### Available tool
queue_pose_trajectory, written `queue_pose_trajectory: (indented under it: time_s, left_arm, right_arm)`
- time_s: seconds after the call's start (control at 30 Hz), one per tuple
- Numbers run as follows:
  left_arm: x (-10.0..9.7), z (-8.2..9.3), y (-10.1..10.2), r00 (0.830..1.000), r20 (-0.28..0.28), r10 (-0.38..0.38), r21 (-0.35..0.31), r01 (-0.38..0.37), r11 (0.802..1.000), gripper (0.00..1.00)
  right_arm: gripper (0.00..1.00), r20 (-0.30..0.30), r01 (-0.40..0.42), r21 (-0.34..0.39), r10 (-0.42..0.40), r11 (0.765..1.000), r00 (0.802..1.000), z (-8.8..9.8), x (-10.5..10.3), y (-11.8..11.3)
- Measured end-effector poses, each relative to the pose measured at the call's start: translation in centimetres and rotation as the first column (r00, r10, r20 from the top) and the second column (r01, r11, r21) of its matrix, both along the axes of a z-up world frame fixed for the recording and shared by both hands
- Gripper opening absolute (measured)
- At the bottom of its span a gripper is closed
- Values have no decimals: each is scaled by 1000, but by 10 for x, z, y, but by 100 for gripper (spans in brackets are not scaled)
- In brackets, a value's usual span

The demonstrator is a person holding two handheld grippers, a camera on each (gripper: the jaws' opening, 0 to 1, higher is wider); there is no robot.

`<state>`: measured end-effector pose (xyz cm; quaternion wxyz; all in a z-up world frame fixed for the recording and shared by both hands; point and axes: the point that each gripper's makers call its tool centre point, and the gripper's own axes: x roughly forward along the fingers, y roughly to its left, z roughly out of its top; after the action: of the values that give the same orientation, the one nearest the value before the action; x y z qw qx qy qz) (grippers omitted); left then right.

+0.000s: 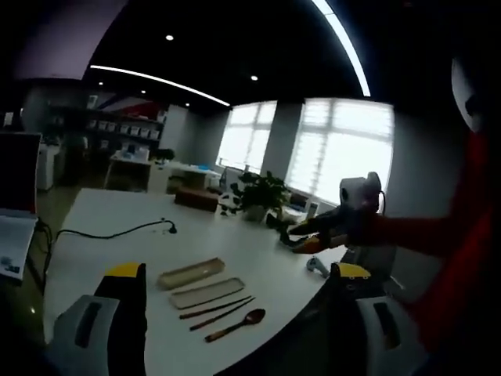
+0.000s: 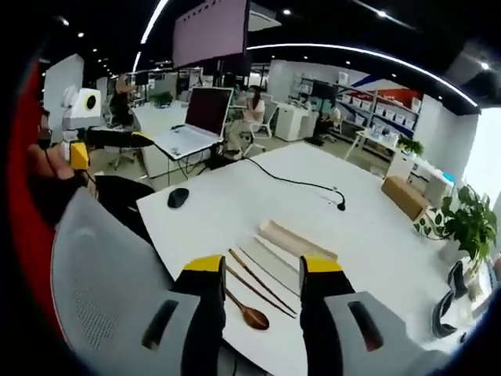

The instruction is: Arrange the utensils inside the cutlery case until each visible utensil rests in its matching compartment.

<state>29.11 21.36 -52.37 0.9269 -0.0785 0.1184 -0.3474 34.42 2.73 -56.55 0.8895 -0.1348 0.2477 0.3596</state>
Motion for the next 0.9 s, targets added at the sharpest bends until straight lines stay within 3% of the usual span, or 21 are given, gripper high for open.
queue_pose_trajectory:
  time_s: [0.03, 0.13, 0.2, 0.27, 0.4, 0.47, 0.53, 0.7, 0.8, 0.9]
  left_arm:
    - [1, -2, 1, 1000, -6, 6, 7, -6, 1000, 99]
    - [4, -11, 1, 999, -32, 16, 44, -14, 999, 94]
    - [5, -14, 0, 999, -34, 20, 65, -18, 998, 92]
    - [5, -13, -3, 999, -42, 14, 42, -12, 999, 93]
    - [6, -9, -8, 999, -48, -4, -30, 3, 1000, 97]
    - [7, -11, -7, 998, -57, 2, -21, -3, 1000, 97]
    - [10, -14, -1, 997, -60, 48, 39, -46, 998, 97]
    - [6, -18, -4, 997, -52, 51, 105, -45, 993, 92]
    - [1, -20, -8, 995, -88, 44, 68, -38, 997, 92]
    - [-1, -21, -7, 996, -83, 45, 97, -37, 995, 92]
  right_arm:
    - [29, -33, 12, 27, -11, 1000, 999, 0, 2, 2]
    - [28, -10, -8, 29, 8, 1000, 1000, 0, 7, 7]
    - [30, -4, -35, -7, 35, 999, 999, -3, 8, 9]
    - [29, 22, -72, -83, 74, 994, 997, -6, 10, 8]
    - [31, 26, -112, -120, 116, 986, 993, -13, 14, 9]
    - [31, 29, -139, -129, 144, 982, 989, -15, 17, 11]
    - [32, 17, -154, -127, 157, 980, 987, -17, 21, 12]
    - [30, -16, -175, -112, 174, 978, 985, -26, 38, 11]
    - [24, -46, -195, -135, 190, 972, 981, -35, 42, 10]
    - [24, -50, -212, -149, 207, 966, 977, -43, 46, 10]
